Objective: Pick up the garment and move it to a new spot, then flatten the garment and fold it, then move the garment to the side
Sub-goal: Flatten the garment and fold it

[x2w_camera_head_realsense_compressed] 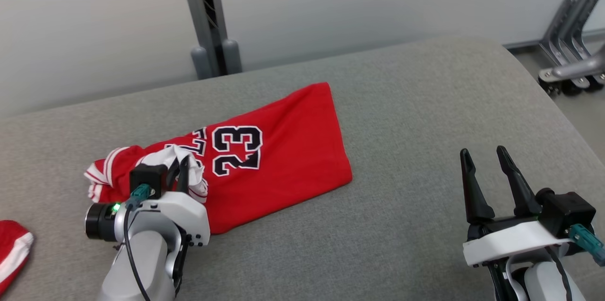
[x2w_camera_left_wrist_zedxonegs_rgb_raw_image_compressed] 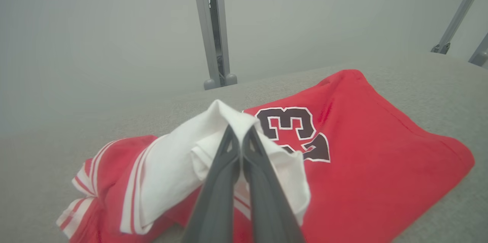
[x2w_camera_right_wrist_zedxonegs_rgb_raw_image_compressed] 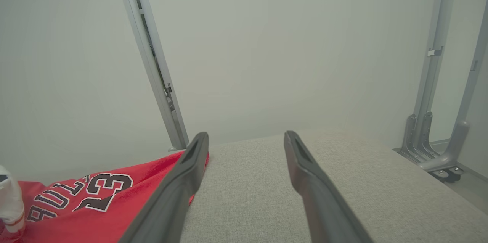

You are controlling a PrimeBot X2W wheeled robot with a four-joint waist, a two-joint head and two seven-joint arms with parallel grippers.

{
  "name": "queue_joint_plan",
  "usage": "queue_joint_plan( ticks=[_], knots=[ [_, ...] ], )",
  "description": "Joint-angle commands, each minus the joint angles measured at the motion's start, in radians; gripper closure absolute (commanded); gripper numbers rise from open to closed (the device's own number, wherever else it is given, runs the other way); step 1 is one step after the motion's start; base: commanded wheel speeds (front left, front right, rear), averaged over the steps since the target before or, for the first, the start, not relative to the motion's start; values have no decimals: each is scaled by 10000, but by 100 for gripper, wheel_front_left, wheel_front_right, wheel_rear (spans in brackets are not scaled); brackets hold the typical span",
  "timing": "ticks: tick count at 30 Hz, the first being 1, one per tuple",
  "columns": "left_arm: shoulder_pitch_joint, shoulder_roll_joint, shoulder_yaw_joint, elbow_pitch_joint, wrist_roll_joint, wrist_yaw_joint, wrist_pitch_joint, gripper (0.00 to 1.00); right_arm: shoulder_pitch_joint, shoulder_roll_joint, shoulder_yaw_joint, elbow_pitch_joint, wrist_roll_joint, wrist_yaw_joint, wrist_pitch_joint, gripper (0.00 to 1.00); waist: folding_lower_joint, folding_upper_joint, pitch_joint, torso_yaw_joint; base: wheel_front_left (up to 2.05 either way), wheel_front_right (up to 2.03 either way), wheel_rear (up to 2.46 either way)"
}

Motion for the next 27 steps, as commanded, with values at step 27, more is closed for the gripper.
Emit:
queue_joint_plan(
  ticks=[27],
  knots=[
    [1662, -30, 988, -3068, 603, -353, -4, 0, 136, -46, -372, 28, 123, -1, 2, 0, 0, -1, -27, 693, 0, 0, 0]
  ],
)
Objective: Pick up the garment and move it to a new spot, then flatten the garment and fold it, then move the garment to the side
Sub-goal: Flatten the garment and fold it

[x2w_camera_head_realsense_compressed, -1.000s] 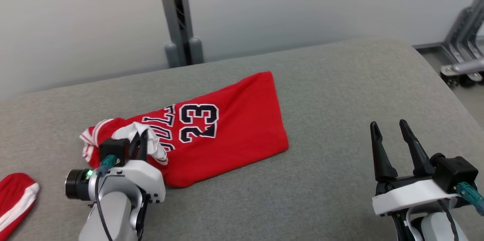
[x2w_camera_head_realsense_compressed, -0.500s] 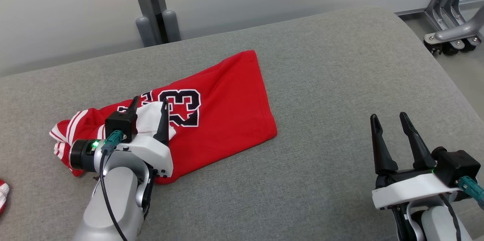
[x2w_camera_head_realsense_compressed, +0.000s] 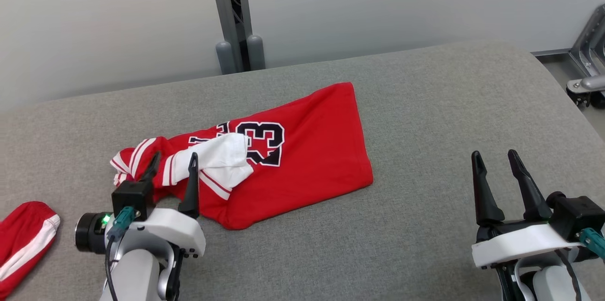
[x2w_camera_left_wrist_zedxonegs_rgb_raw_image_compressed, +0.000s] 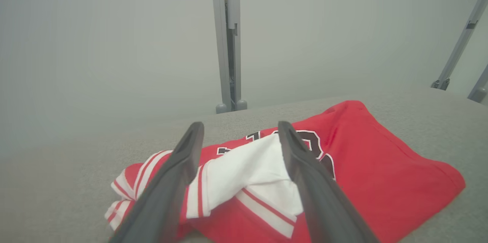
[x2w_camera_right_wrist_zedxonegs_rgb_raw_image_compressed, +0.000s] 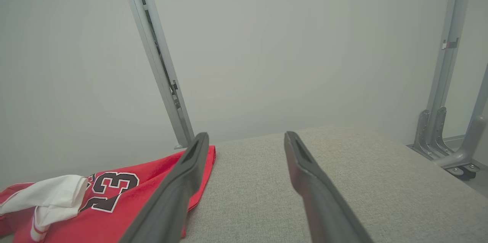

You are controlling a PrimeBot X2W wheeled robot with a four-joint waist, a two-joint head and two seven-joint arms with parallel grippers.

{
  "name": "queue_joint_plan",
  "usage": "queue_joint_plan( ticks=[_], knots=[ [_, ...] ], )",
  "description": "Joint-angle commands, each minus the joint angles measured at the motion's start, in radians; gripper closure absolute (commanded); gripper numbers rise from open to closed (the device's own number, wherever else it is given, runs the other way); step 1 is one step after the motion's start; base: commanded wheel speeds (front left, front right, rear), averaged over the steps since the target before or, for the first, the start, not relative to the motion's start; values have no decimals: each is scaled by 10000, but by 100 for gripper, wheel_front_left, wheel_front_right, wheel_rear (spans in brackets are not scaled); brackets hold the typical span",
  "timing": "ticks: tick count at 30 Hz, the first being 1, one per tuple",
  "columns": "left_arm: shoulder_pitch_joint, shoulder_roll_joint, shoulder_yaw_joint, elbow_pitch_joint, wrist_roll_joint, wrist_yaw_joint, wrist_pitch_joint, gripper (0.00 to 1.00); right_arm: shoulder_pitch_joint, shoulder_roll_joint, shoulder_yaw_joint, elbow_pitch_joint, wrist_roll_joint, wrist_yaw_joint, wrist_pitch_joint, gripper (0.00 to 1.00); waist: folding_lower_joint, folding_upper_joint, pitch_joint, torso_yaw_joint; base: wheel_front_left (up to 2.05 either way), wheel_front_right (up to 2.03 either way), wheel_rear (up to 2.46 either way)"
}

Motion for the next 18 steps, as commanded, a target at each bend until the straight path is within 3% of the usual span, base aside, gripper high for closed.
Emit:
queue_joint_plan(
  ticks=[1, 9, 18],
  knots=[
    [352, 55, 177, -328, 63, -66, -4, 0, 92, -53, -60, -18, -3, -3, 2, 0, 0, -1, -143, 126, 0, 0, 0],
    [1547, -4, 585, -933, 28, -94, -4, 0, 239, -52, -212, -84, -39, -1, 2, 0, 0, -1, -282, 257, 0, 0, 0],
    [1264, -19, 393, -685, 410, -10, -4, 0, 191, -52, -126, -111, -50, -1, 2, 0, 0, -1, -205, 212, 0, 0, 0]
  ],
)
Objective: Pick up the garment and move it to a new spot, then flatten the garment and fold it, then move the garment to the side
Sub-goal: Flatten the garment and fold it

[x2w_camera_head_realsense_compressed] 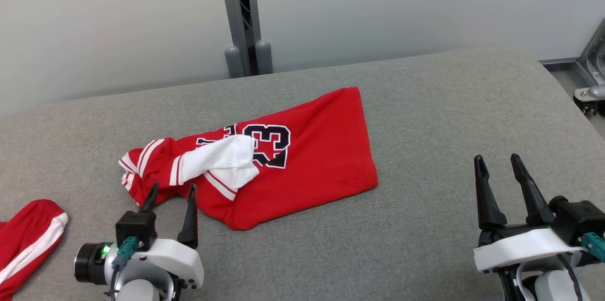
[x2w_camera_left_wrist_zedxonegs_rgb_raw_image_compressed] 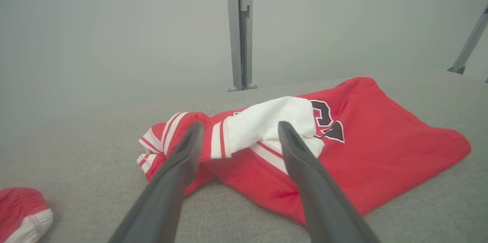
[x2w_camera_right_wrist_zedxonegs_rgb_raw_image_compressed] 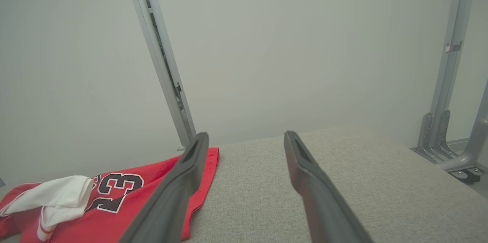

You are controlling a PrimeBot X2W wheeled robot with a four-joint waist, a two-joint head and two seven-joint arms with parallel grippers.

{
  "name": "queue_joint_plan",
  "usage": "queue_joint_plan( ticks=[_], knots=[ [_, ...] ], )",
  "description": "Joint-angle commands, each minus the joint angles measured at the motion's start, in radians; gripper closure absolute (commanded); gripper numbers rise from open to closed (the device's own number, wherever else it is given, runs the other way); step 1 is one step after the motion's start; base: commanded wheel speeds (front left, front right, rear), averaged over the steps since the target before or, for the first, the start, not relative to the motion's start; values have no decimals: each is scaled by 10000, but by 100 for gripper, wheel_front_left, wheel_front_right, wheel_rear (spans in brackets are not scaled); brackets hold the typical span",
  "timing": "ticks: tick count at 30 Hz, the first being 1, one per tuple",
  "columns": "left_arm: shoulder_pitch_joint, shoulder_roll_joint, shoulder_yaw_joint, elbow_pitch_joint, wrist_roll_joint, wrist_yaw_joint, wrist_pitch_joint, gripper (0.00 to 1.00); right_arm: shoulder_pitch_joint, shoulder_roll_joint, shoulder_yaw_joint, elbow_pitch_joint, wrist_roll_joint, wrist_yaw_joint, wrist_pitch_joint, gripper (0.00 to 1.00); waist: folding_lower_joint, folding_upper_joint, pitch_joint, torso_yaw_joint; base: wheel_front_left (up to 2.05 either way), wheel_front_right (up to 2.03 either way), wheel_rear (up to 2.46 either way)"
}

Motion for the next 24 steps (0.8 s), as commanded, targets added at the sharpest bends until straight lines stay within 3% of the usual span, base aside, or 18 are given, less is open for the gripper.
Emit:
queue_joint_plan(
  ticks=[1, 11, 24],
  knots=[
    [-172, 46, -48, 194, 177, 94, -4, 0, -22, -52, 29, -33, 8, 1, 2, 0, 0, 0, 43, -40, 0, 0, 0],
    [-1806, 835, -857, 2490, 1559, 704, -6, 0, -264, -54, 184, -44, 172, -1, 2, 0, 0, 0, 590, -412, 0, 0, 0],
    [-3170, 1365, -1647, 4284, 2120, 1218, -4, 0, -513, -52, 177, -115, 225, 1, 2, 0, 0, 0, 1164, -706, 0, 0, 0]
  ],
)
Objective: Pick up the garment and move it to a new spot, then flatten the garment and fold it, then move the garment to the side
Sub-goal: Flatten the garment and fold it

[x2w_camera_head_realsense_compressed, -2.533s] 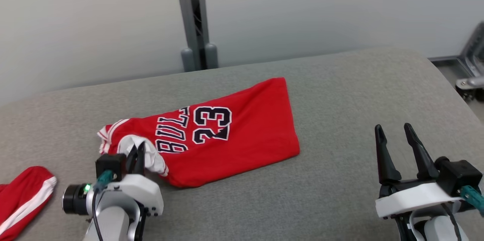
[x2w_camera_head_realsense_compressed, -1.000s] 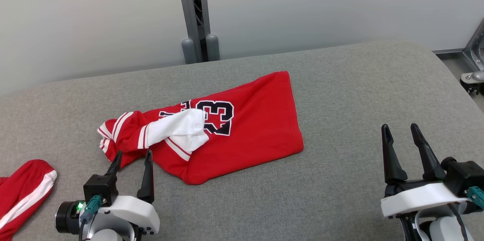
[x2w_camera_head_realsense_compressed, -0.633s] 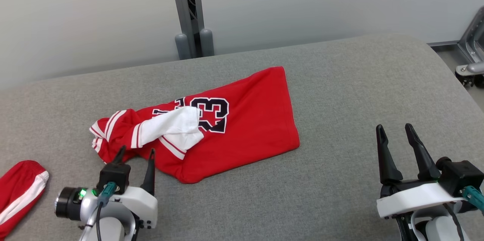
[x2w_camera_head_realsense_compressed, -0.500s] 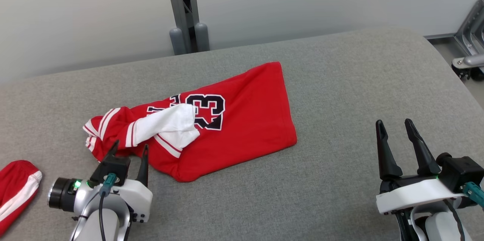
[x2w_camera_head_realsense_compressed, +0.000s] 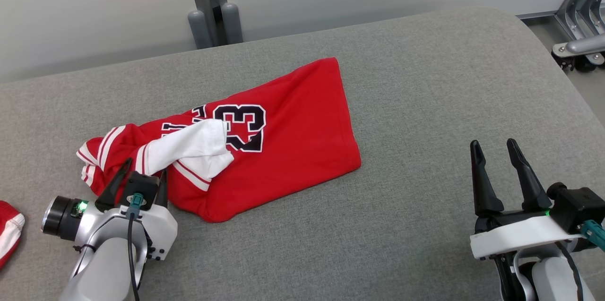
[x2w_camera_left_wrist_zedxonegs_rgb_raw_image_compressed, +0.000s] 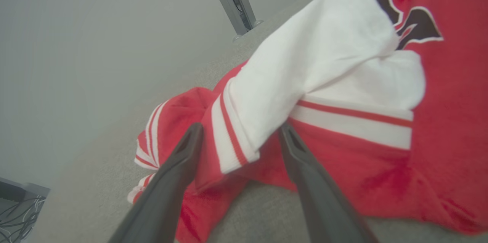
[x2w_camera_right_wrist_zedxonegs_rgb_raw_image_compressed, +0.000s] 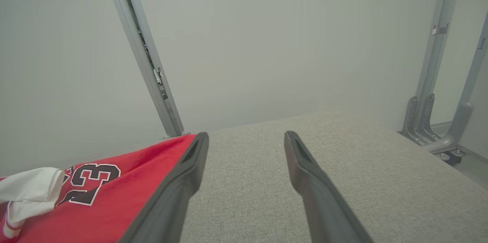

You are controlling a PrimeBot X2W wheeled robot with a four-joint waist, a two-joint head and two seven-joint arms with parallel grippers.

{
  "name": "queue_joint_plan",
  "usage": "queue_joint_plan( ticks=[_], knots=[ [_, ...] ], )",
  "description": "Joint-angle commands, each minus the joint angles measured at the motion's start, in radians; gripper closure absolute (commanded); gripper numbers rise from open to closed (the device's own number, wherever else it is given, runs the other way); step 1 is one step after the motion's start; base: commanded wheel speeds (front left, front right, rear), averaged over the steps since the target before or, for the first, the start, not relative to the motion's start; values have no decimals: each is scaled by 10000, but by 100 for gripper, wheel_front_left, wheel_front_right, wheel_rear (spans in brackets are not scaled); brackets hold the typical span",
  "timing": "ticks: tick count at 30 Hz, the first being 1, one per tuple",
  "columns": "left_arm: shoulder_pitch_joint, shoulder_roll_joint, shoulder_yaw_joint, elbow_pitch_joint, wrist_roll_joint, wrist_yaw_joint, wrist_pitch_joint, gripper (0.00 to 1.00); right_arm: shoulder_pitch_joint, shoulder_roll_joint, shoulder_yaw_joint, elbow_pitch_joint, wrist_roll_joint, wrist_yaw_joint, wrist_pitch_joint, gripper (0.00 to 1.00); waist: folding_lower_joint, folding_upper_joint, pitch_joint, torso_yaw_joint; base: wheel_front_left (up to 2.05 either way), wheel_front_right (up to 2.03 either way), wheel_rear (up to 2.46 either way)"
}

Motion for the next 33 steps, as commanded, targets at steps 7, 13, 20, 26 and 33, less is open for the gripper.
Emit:
queue_joint_plan(
  ticks=[7, 13, 20, 26, 33],
  knots=[
    [-203, -66, 439, -549, -919, -196, -6, 0, -128, -52, -24, -38, 69, -1, 2, 0, 0, 0, 97, 34, 0, 0, 0],
    [139, -112, 649, -1112, -1387, -367, -4, 100, -92, -54, 22, 35, 84, 1, 2, 0, 0, 0, 5, 133, 0, 0, 0],
    [524, -298, 1179, -1916, -2042, -677, -6, 100, -12, -52, 46, 112, 67, -1, 2, 0, 0, 0, -166, 279, 0, 0, 0],
    [1223, -416, 1659, -2709, -2282, -867, -6, 100, 103, -54, 45, 225, 44, -1, 2, 0, 0, 0, -495, 424, 0, 0, 0],
    [2157, -266, 1593, -2993, -1884, -1203, -4, 100, 326, -54, -136, 407, -7, -1, 3, 0, 0, 0, -986, 751, 0, 0, 0]
  ],
)
